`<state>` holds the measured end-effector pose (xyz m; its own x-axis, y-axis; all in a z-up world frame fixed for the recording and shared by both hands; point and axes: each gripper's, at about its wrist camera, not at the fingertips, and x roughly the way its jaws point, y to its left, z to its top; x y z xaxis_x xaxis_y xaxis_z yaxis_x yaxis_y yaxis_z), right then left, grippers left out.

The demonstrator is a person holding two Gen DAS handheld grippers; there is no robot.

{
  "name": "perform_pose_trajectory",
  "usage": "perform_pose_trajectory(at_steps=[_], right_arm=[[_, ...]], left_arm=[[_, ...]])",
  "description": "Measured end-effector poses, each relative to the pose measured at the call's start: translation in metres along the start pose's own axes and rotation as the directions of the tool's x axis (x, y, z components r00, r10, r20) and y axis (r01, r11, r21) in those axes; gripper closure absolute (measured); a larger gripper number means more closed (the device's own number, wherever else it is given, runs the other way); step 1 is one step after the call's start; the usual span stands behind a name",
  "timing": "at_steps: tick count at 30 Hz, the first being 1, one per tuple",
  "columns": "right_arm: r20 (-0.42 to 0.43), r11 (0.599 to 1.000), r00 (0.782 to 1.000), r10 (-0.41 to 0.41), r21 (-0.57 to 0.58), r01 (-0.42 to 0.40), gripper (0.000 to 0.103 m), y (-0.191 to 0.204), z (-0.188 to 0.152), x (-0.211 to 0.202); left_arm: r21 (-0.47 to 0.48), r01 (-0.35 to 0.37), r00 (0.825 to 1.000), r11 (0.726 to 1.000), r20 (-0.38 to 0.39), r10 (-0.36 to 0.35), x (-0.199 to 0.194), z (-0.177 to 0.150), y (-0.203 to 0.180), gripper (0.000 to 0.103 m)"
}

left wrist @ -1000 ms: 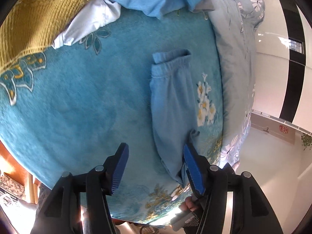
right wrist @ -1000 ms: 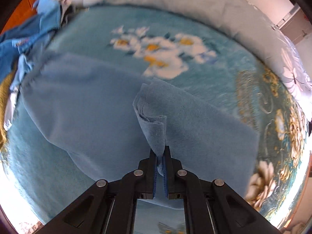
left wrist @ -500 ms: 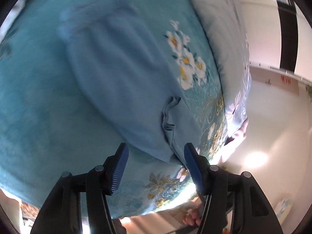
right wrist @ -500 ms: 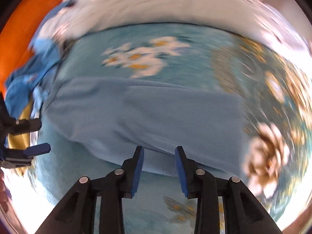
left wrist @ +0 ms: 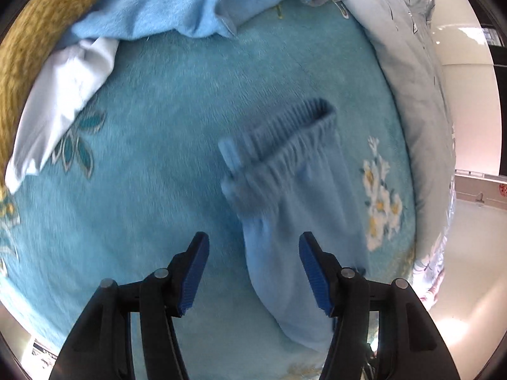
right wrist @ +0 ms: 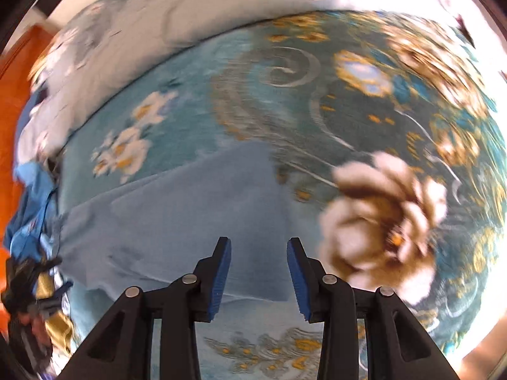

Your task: Fold clothes

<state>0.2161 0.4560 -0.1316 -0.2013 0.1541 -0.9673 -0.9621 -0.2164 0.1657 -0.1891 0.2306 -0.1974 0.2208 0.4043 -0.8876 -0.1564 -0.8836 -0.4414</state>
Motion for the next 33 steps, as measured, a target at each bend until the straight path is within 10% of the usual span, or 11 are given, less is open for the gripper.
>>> perform_pose_trajectory(at_steps=[8, 17, 19, 25, 29, 33], right_arm=[[-0.049, 0.997, 0.996, 0.069, -0.02, -0.07, 0.098, 0.02, -0.004, 0.013], [-0.098, 0.998, 0.995, 0.011, -0.063, -0.017, 0.1, 0.024, -0.014, 0.021], [-0.094, 0.997, 0.996, 0.0, -0.076, -0.008, 0.099, 0.025, -0.016, 0.015], [-0.104, 1.0, 0.994, -0.014, -0.026, 0.011, 0.098, 0.015, -0.021, 0.002], [-0.097, 1.0, 0.995, -0.01, -0.002, 0.01, 0.098, 0.005, -0.018, -0.01], [-0.091, 0.999, 0.996, -0.015, -0.038, 0.011, 0.097, -0.001, -0.011, -0.021]], left_arm=[[0.018, 0.002, 1.0, 1.0, 0.03, -0.002, 0.012, 0.017, 0.004, 0.042], [-0.022, 0.11, 0.992, 0.994, 0.059, -0.108, 0.009, 0.024, 0.014, 0.045], [-0.02, 0.137, 0.987, 0.99, 0.083, -0.135, 0.003, 0.024, 0.012, 0.073], [0.151, 0.074, 0.986, 0.986, 0.136, -0.095, -0.02, 0.008, -0.026, 0.085], [0.304, 0.028, 0.979, 0.952, 0.185, -0.088, -0.045, -0.016, -0.065, 0.085], [0.527, -0.033, 0.976, 0.849, 0.198, -0.085, -0.063, -0.054, -0.113, 0.085]])
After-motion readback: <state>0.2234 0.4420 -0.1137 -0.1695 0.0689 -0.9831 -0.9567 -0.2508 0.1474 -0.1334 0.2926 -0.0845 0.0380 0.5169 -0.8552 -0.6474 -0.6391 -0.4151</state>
